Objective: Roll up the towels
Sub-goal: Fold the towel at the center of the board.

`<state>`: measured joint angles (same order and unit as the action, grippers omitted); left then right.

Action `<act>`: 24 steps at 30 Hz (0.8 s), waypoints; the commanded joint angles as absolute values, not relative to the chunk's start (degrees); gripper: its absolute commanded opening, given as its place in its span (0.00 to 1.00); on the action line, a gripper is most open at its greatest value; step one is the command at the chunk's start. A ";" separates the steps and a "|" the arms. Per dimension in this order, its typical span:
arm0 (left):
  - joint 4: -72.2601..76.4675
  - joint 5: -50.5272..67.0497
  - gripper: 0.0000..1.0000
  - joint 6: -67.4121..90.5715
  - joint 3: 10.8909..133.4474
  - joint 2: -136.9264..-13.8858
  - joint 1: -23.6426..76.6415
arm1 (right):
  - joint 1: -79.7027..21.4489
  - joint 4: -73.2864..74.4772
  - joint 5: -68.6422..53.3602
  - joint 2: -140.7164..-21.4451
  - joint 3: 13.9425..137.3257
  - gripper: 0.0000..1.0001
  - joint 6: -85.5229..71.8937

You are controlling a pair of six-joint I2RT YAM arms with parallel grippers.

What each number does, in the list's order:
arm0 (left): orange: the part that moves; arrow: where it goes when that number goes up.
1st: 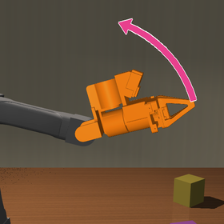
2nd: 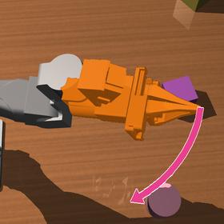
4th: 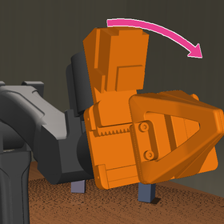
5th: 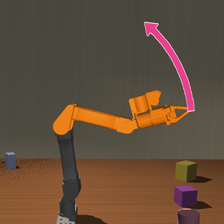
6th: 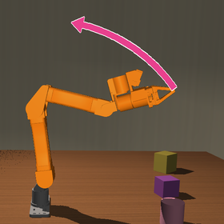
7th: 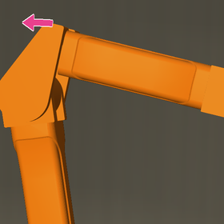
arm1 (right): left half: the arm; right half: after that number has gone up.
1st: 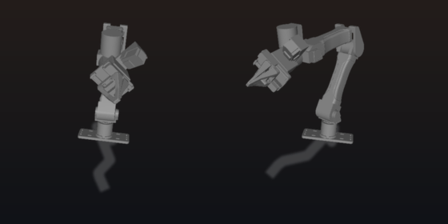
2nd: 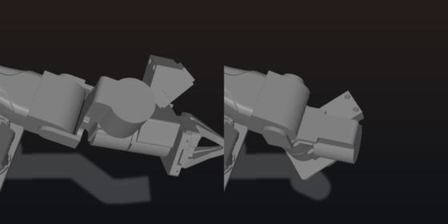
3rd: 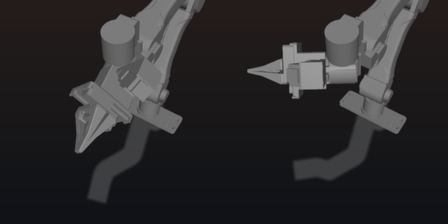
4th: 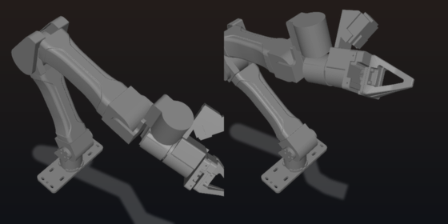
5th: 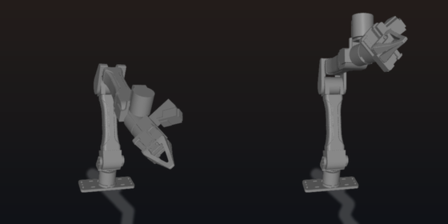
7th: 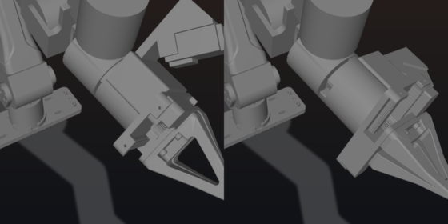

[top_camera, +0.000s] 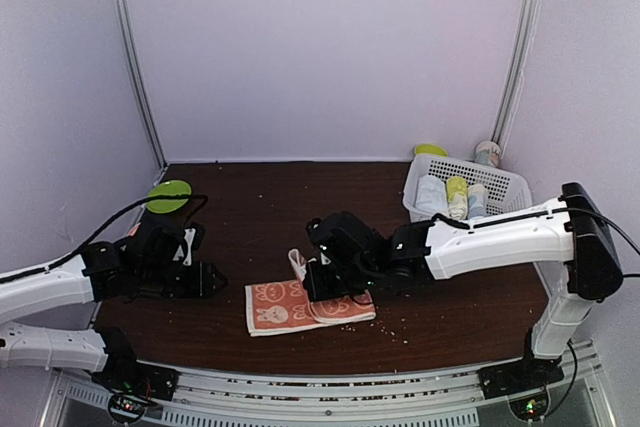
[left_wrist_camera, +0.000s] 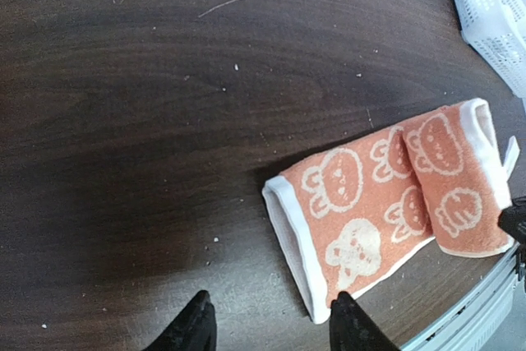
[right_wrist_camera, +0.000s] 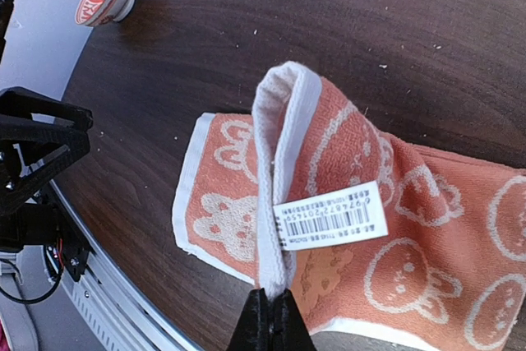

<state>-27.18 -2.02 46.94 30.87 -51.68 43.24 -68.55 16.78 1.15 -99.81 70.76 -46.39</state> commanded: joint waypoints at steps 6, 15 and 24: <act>-26.37 -2.35 0.49 47.77 29.14 -50.85 43.42 | -70.05 16.57 -0.14 -106.82 77.33 0.00 -47.44; -26.42 -2.51 0.49 47.80 28.61 -50.44 43.43 | -71.41 18.87 0.07 -108.98 82.44 0.00 -45.99; -26.81 -2.40 0.49 48.03 27.74 -49.40 43.42 | -71.98 20.89 -0.43 -113.11 86.28 0.00 -45.44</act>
<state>-27.16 -2.04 47.40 29.02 -50.26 43.24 -71.66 18.94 -0.12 -111.00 84.16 -46.28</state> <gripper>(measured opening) 0.485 0.028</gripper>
